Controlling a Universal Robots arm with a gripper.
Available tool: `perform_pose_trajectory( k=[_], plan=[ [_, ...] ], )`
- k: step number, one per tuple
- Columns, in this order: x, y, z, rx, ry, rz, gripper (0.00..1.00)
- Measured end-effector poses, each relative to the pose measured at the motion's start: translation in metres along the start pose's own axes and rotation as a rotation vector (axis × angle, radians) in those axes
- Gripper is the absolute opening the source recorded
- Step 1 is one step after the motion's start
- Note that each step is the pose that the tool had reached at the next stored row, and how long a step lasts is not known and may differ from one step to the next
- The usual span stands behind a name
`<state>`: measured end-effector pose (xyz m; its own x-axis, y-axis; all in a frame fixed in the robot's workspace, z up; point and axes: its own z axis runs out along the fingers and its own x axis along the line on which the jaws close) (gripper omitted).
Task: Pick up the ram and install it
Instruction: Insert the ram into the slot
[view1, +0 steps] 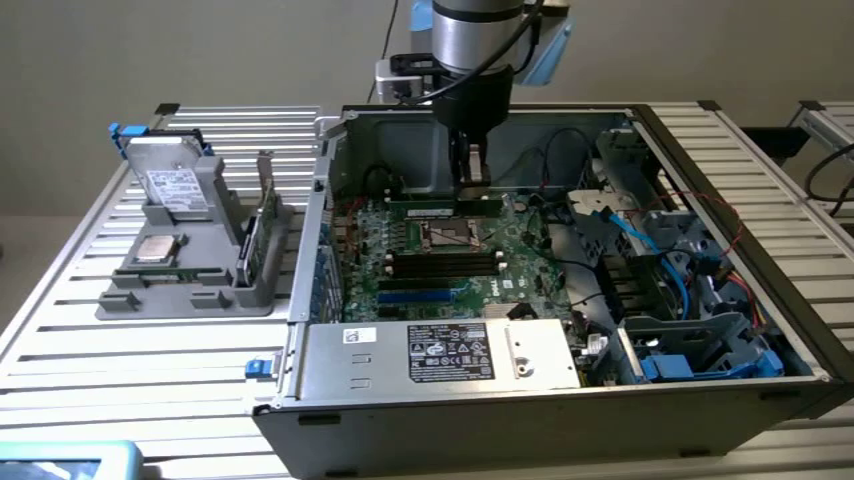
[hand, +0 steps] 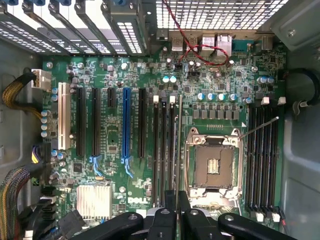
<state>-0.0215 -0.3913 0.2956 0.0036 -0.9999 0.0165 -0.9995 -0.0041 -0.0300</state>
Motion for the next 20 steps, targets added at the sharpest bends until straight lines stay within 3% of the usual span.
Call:
perform_pose_trajectory(
  k=[6,13,20],
  plan=[
    [0.009,-0.0004,0.0039,0.0000,0.0002,0.000,0.14],
    [0.009,-0.0008,0.0147,0.0000,0.0040,0.000,0.14],
    [0.009,-0.0014,0.0218,-0.0001,0.0238,0.000,0.14]
  ],
)
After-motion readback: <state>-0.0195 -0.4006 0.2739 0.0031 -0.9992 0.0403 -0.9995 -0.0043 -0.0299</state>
